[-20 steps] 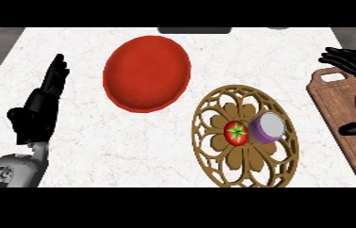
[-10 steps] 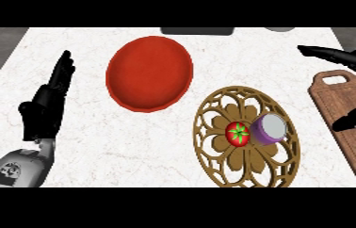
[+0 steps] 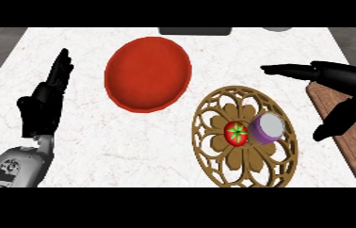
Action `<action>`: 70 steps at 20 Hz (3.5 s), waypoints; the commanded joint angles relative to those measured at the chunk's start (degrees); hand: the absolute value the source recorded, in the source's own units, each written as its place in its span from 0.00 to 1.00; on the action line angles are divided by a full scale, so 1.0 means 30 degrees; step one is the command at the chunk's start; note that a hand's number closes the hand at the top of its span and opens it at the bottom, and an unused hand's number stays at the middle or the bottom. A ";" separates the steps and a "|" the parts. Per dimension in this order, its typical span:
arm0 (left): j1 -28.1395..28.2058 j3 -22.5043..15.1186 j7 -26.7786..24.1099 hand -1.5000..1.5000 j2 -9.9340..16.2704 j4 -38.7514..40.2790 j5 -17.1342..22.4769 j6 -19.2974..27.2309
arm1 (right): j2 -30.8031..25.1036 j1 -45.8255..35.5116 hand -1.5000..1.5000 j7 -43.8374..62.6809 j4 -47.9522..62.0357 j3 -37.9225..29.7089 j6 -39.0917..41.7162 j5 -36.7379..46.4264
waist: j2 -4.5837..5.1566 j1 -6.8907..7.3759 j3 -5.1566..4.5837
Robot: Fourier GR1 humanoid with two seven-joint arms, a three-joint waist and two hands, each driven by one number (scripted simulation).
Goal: Pick the can from the placemat and place it in the bowl
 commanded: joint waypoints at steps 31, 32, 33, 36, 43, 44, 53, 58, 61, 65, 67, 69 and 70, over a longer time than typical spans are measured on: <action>0.1040 0.2366 -0.0140 0.50 -0.1885 -0.0639 -0.2089 -0.2303 | 0.5235 0.1479 1.00 -0.3563 0.3245 0.2746 -0.3388 1.1456 | -0.0005 -0.0070 0.0006; 0.0738 0.1712 0.0372 0.50 -0.2443 -0.0909 -0.2689 -0.1921 | 0.6324 0.0977 1.00 -0.2868 0.3363 0.2755 -0.3157 1.1444 | -0.0010 -0.0076 0.0006; 0.0409 0.1559 0.0168 0.50 -0.3040 -0.0621 -0.3104 -0.1357 | 0.6493 0.0406 1.00 -0.3141 0.4120 0.2413 -0.3257 1.1655 | -0.0001 -0.0082 0.0005; -0.0014 0.2320 0.0236 0.50 -0.2810 0.0031 -0.2708 -0.2084 | 0.6221 0.0963 1.00 -0.3891 0.3896 0.1958 -0.2999 1.1817 | -0.0016 -0.0159 0.0002; 0.0727 0.2107 0.1357 0.50 -0.3004 -0.1719 -0.3327 -0.2382 | 0.6007 0.2212 1.00 -0.4097 0.1403 0.1049 -0.2609 1.1379 | -0.0056 -0.0197 0.0001; 0.0197 0.2588 0.0415 0.50 -0.2746 -0.0176 -0.2877 -0.2500 | 0.9693 0.2219 1.00 0.1007 0.0151 0.2640 -0.3047 1.1722 | -0.0083 -0.0299 -0.0020; -0.0269 0.1989 0.0847 0.50 -0.2751 -0.0307 -0.2804 -0.2924 | 1.5408 0.1905 1.00 0.9910 -0.0777 0.5295 -0.5669 1.2352 | -0.0312 0.0971 -0.0103; -0.0412 0.1725 0.1016 0.50 -0.3000 -0.0430 -0.2756 -0.2980 | 1.5486 0.2648 1.00 1.2921 -0.3012 0.6138 -1.0123 1.0290 | -0.0423 0.1278 0.0053; -0.0529 0.1863 0.0881 0.50 -0.2942 -0.0286 -0.2750 -0.2957 | 1.5505 0.2377 1.00 1.5290 -0.4387 0.6825 -1.2922 0.9812 | -0.0482 0.1251 0.0008; -0.0580 0.1584 0.0874 0.50 -0.3075 0.0083 -0.3069 -0.2871 | 1.5516 0.1379 1.00 1.9213 -0.5269 0.8189 -1.5989 1.0782 | -0.0536 0.0999 -0.0077; -0.0408 0.1533 0.0713 0.50 -0.3106 0.0120 -0.2989 -0.2989 | 1.5519 0.0620 1.00 2.1398 -0.5407 0.8852 -1.7211 1.1455 | -0.0532 0.1105 -0.0119; -0.0643 0.1584 0.0571 0.50 -0.3175 0.0399 -0.3043 -0.2896 | 1.5520 0.0080 1.00 2.3210 -0.5565 0.9488 -1.9009 1.1649 | -0.0347 0.1076 -0.0103; -0.0587 0.1501 0.0587 0.50 -0.3203 0.0212 -0.3083 -0.2886 | 1.5521 -0.0245 1.00 2.4099 -0.5157 0.9699 -1.9799 1.1786 | -0.0305 0.1366 -0.0094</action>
